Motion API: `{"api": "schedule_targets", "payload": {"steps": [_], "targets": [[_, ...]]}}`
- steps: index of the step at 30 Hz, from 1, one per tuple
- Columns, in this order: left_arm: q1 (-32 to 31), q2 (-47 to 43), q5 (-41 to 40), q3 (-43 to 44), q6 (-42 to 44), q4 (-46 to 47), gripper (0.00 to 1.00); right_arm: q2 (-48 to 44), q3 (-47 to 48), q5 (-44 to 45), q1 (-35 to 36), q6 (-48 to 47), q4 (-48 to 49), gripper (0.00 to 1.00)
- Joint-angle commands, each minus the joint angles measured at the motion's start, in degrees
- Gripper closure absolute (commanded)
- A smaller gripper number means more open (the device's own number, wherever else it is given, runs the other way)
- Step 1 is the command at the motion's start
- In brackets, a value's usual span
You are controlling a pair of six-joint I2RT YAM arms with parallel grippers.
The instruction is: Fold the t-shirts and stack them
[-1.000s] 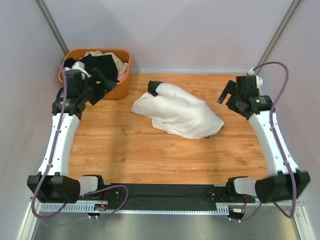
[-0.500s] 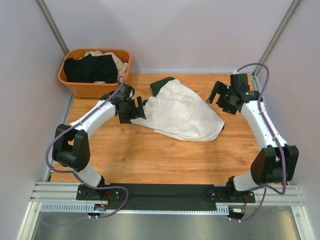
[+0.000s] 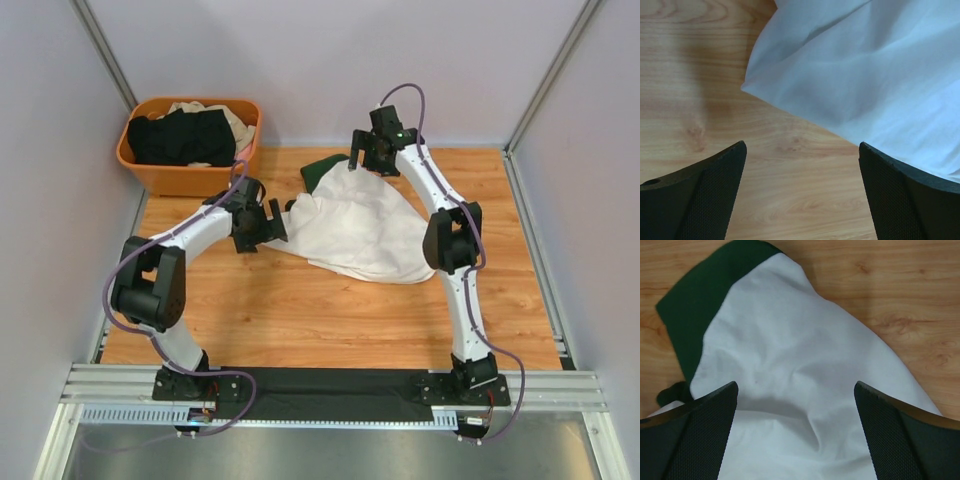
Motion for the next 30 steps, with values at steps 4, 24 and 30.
{"api": "schedule_targets", "payload": {"steps": [4,24,30], "targets": [[0.0,8.2,4.5,2.3,-2.2,6.7,0.04,2.3,0.0,11.3,-1.1,-2.0,-3.1,0.0],[2.7,5.1,3.4,12.9,0.4,1.3,1.0,4.1,-6.2,-9.3,-4.0,-1.8,2.0,1.0],[4.1,1.4,2.5,26.6,5.5,-11.1,1.0,-11.2,-14.5,-4.4,-8.0,3.1,2.4,1.0]]}}
